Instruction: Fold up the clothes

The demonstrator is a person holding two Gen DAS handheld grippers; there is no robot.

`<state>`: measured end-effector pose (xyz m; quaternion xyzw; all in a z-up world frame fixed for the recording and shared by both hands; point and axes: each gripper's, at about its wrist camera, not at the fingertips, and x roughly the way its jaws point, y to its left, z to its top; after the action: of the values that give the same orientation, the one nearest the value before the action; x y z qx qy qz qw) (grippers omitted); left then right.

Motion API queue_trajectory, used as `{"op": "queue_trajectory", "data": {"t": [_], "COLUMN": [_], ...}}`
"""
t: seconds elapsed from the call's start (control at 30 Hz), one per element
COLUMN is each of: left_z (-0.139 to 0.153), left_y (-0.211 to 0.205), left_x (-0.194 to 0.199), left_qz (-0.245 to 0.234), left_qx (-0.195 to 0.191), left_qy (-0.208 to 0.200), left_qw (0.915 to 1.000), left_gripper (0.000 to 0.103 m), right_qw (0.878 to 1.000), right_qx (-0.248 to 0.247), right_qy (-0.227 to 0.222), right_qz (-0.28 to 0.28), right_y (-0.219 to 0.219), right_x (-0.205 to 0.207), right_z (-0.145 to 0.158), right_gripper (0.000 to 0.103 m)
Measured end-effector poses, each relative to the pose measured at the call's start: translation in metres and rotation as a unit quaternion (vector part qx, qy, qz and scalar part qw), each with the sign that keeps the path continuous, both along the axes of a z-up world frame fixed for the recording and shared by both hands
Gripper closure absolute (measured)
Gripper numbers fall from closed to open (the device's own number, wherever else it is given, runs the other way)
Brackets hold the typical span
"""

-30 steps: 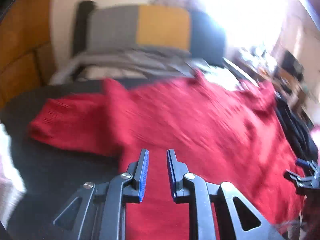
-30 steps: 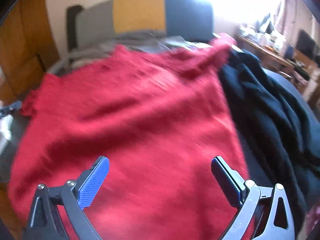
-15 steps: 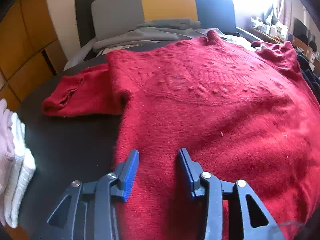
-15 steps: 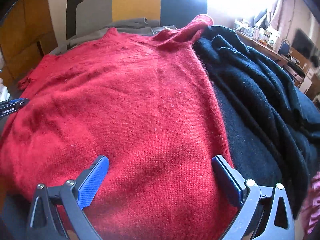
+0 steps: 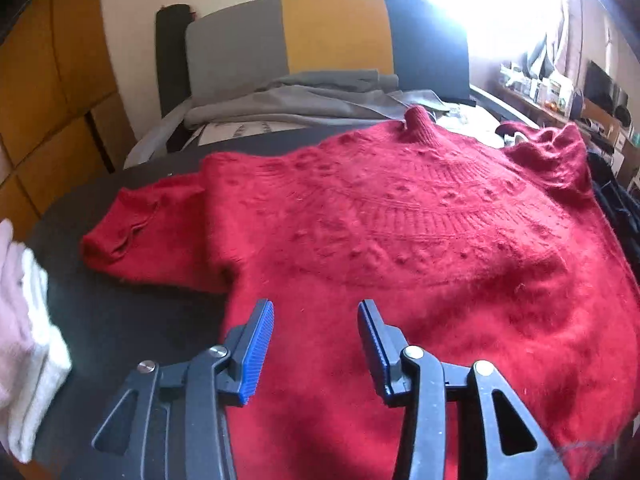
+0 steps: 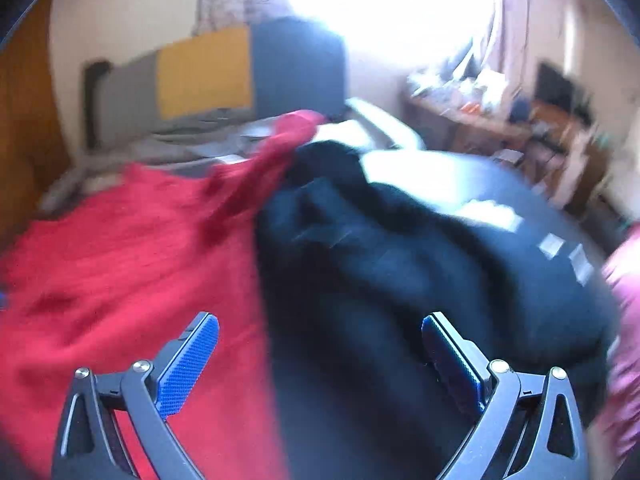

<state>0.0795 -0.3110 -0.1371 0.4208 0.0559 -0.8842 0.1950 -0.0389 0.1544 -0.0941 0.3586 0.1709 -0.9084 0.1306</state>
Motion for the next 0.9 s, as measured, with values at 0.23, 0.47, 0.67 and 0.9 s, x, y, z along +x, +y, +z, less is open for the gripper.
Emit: {"op": "queue_trajectory", "data": {"t": [0.23, 0.47, 0.67, 0.9], "left_z": [-0.024, -0.028, -0.029, -0.029], "left_y": [0.004, -0.004, -0.002, 0.001], "left_x": [-0.018, -0.016, -0.013, -0.011], "left_qz": [-0.005, 0.016, 0.022, 0.018], "left_qx": [0.006, 0.030, 0.031, 0.034], "left_qy": [-0.014, -0.005, 0.000, 0.003], "left_qw": [0.9999, 0.9994, 0.9993, 0.9993], "left_gripper": [0.056, 0.048, 0.047, 0.046], "right_qw": [0.998, 0.995, 0.962, 0.953], "right_qx": [0.058, -0.018, -0.071, -0.064], "right_qy": [0.016, -0.039, -0.049, -0.047], "right_qz": [0.015, -0.092, -0.258, -0.294], "right_y": [-0.007, 0.048, 0.104, 0.128], "right_x": [-0.083, -0.178, -0.216, -0.170], "right_z": [-0.012, -0.026, -0.032, -0.032], "right_gripper": [0.000, 0.000, 0.000, 0.000]}}
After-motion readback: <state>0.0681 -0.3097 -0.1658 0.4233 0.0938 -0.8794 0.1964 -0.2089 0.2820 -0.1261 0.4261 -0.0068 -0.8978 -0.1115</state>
